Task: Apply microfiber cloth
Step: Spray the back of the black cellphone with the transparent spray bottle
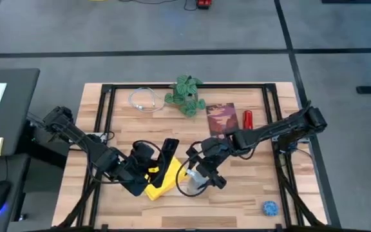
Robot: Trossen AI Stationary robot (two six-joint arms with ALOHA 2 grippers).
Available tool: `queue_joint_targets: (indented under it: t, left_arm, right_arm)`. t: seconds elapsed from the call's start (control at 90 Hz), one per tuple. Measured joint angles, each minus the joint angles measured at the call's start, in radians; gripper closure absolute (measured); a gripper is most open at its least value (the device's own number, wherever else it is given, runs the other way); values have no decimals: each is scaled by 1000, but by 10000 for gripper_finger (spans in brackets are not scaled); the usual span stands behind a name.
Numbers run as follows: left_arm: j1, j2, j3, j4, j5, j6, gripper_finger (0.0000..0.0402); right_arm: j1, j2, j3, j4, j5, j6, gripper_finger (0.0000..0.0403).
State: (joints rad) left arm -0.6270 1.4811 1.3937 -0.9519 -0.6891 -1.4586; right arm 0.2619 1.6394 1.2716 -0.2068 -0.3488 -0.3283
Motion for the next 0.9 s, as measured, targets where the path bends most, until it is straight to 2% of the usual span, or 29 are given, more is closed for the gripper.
queue_joint_targets:
  t: [0.322,0.422,0.544,0.744,0.9]
  left_arm:
    - [0,0,0,-2,0,0,397]
    - [0,0,0,-3,0,0,397]
    - [0,0,0,-6,-1,0,396]
    - [0,0,-1,-9,-2,0,396]
    - [0,0,-1,-9,-5,4,395]
  right_arm:
    - [0,-3,3,-65,42,164,209]
    - [1,-3,3,-76,83,231,228]
    - [-4,-3,3,-91,102,288,223]
    - [-9,-48,-2,-135,106,306,177]
    - [7,-120,-2,-161,211,317,169]
